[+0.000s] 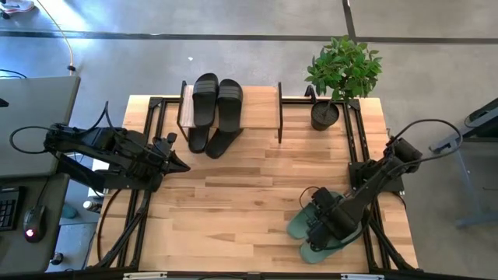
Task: Pick and place slides into the shelf
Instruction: Put the top blue slide under the shelf
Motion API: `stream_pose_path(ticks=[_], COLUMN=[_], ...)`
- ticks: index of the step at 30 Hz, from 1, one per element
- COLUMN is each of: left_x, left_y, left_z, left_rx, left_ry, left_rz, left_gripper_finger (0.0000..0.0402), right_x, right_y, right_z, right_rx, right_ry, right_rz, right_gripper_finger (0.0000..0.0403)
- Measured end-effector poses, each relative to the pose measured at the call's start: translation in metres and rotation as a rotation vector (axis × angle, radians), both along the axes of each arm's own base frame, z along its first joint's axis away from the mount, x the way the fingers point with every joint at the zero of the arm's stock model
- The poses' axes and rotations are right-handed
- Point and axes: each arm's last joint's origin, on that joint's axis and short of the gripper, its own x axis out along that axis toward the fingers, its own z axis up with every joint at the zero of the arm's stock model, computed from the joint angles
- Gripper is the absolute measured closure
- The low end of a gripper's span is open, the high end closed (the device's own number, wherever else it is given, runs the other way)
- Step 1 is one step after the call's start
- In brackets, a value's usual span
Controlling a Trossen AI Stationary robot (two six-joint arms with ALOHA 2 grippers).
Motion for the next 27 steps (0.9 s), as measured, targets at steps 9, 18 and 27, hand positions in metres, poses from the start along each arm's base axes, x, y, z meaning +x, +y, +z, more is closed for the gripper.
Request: stream_pose_path(ticks=[9,18,27], left_x=[0.000,0.000,0.000], left_y=[0.000,0.000,0.000], left_z=[0.000,0.000,0.000], left_rx=[0.000,0.000,0.000], left_ry=[0.000,0.000,0.000], left_rz=[0.000,0.000,0.000], left_gripper_finger=[0.0389,0.0389,0.0389], right_x=[0.001,-0.007,-0.010], right_y=[0.003,-0.004,-0.007], right_z=[-0.037,-0.058,-0.066], right_rx=[0.090,0.061,0.042], right_ry=[-0.025,0.023,0.033], right_rz=[-0.046,-0.062,-0.061], right_gripper_finger=[0.0222,0.0222,0.0245])
